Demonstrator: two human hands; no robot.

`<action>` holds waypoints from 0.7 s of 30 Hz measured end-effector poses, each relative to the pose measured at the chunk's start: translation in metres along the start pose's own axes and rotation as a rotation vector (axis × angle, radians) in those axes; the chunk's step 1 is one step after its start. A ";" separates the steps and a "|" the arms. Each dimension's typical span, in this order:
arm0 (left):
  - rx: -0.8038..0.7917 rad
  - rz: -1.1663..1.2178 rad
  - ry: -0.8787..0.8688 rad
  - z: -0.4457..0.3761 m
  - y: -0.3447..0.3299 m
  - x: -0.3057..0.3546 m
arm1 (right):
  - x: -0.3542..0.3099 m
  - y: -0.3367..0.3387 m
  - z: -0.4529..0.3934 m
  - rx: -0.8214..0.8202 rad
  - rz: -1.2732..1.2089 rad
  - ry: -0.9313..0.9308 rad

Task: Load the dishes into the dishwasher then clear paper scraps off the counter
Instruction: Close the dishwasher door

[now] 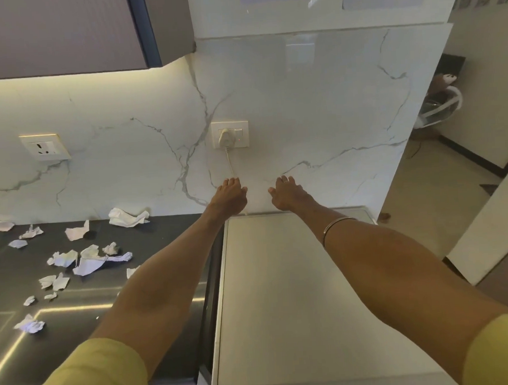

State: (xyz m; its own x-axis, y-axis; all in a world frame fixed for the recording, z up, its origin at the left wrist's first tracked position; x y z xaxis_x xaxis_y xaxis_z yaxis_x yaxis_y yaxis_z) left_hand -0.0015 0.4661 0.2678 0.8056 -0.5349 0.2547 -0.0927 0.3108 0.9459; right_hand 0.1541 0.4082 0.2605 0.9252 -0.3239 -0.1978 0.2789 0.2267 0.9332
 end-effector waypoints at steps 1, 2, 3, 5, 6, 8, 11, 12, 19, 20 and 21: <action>0.000 -0.012 0.007 0.007 -0.002 0.002 | 0.000 -0.004 0.006 -0.003 0.005 0.009; -0.005 -0.026 0.016 0.014 -0.004 0.003 | 0.000 -0.008 0.014 -0.010 0.009 0.016; -0.007 -0.042 0.026 0.021 -0.007 0.005 | 0.001 -0.013 0.022 -0.016 0.012 0.022; 0.001 -0.060 0.038 0.037 -0.015 0.012 | 0.005 -0.024 0.038 -0.019 0.011 0.031; 0.001 -0.059 0.039 0.046 -0.019 0.016 | 0.007 -0.029 0.047 -0.018 0.013 0.035; -0.002 -0.050 0.042 0.064 -0.030 0.024 | 0.012 -0.040 0.066 -0.022 0.013 0.042; -0.021 -0.021 0.036 0.091 -0.053 0.034 | 0.019 -0.059 0.096 -0.011 0.007 0.072; -0.031 0.002 0.041 0.100 -0.062 0.036 | 0.020 -0.064 0.107 0.006 0.005 0.084; -0.078 0.079 0.064 0.166 -0.115 0.044 | 0.018 -0.103 0.171 0.027 -0.012 0.104; -0.078 0.084 0.069 0.174 -0.119 0.043 | 0.017 -0.108 0.179 0.019 -0.005 0.104; -0.078 0.089 0.076 0.183 -0.123 0.041 | 0.015 -0.113 0.185 0.011 0.000 0.102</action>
State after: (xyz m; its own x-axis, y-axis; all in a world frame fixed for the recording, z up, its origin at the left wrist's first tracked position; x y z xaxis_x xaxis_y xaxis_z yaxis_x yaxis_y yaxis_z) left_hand -0.0643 0.2628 0.1986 0.8383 -0.4424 0.3187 -0.1226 0.4166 0.9008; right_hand 0.0892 0.2072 0.2077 0.9469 -0.2283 -0.2265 0.2763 0.2168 0.9363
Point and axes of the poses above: each hand's wrist, its own z-axis away from the middle knuckle, its own y-axis out of the back of the hand, x = y × z, the point moved 3 cm from there along -z, towards the middle knuckle, and after that the axes turned 15 degrees about -x, right-handed, at the moved point
